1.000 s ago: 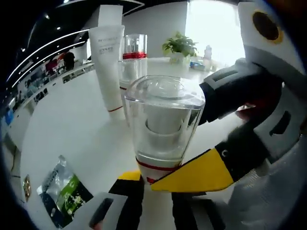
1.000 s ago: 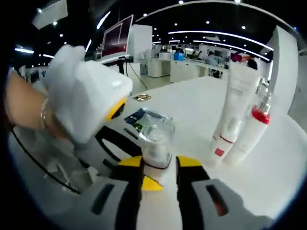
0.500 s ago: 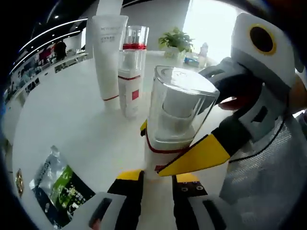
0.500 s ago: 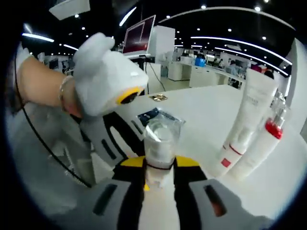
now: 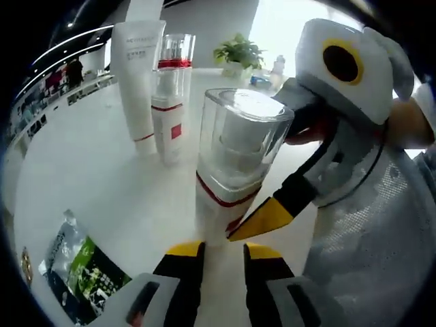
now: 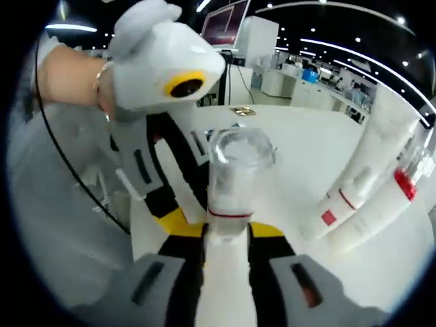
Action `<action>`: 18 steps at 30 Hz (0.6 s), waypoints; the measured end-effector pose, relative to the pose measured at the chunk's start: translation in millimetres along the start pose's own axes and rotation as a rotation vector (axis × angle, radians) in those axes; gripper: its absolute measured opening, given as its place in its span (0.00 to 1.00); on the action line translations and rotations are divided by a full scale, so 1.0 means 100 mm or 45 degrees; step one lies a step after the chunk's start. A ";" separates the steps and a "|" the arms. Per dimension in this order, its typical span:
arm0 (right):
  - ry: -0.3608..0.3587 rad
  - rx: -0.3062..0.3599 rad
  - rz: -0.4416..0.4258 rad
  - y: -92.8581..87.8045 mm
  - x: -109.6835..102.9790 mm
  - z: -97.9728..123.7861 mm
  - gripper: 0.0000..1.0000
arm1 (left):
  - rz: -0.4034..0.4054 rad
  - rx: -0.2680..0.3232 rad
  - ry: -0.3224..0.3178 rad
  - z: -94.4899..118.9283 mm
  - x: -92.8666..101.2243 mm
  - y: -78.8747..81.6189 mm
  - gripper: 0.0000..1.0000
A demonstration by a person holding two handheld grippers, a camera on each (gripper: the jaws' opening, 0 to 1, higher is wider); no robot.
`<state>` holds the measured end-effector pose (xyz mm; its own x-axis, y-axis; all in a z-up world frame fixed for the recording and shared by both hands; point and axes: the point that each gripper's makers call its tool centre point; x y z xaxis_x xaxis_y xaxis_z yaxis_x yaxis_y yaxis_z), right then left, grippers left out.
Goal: Arrange the skincare products in the storage area until every visible bottle or jar stands upright without overlapping.
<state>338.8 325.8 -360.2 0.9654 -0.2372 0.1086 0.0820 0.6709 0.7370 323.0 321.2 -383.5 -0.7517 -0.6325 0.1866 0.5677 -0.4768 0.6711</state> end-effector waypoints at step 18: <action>-0.128 0.085 -0.227 0.04 0.10 -0.07 0.26 | 0.029 0.030 0.017 -0.03 -0.04 0.05 0.24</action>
<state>350.7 330.8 -360.5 0.9072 -0.4192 0.0359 0.2296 0.5649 0.7926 329.5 319.0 -383.4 -0.7338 -0.6515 0.1925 0.5767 -0.4475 0.6835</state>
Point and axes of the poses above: the point that each gripper's makers call its tool centre point, and the gripper's own axes: z roughly backward along the fingers, x roughly to its right, y roughly out of its top
